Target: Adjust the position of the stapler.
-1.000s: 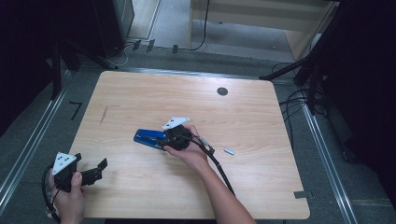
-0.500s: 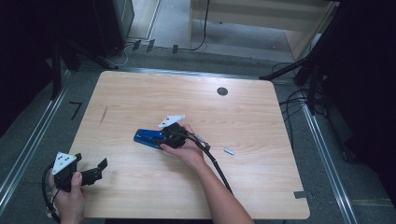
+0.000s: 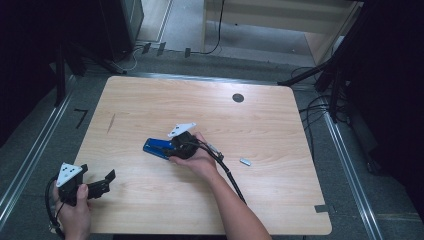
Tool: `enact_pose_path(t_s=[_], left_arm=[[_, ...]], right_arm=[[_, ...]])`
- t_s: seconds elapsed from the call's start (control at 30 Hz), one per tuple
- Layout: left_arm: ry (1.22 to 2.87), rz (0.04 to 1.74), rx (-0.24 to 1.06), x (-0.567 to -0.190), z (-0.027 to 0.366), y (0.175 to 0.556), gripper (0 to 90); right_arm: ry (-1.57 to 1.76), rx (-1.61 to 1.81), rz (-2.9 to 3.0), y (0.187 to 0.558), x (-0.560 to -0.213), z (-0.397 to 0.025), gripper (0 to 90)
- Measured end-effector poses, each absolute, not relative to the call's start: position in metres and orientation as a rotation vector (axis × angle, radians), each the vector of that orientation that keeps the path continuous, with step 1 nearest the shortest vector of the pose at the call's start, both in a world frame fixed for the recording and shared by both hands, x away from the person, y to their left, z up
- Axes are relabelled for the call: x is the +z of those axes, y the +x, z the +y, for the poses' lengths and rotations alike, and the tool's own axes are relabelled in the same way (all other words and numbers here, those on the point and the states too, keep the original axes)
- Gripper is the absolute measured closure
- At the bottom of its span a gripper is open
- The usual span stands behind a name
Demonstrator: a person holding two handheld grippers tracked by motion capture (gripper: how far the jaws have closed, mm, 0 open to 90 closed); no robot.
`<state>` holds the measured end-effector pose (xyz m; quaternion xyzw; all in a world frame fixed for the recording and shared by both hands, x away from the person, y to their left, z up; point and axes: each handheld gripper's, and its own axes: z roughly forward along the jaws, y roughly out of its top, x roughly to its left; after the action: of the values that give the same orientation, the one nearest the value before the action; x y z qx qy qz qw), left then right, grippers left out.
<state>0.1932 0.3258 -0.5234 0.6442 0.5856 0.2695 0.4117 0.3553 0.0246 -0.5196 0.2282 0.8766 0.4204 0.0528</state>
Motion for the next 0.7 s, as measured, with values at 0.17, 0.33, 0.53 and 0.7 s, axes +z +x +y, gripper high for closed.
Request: enact_pose_path(t_s=[0.17,0.33,0.53,0.7], left_arm=[[1.624,1.475,0.676,-0.523,0.325,0.193,0.0],[1.622,1.475,0.675,-0.524,0.326,0.194,0.0],[1.624,1.476,0.675,-0.524,0.326,0.194,0.0],[1.617,1.482,0.68,-0.523,0.325,0.193,0.0]], right_arm=[[0.65,1.242,2.677,0.349,-0.518,0.028,67.0],[0.643,1.233,2.663,0.344,-0.518,0.027,67.4],[0.63,1.239,2.665,0.338,-0.518,0.021,67.5],[0.624,1.244,2.651,0.332,-0.518,0.013,67.5]])
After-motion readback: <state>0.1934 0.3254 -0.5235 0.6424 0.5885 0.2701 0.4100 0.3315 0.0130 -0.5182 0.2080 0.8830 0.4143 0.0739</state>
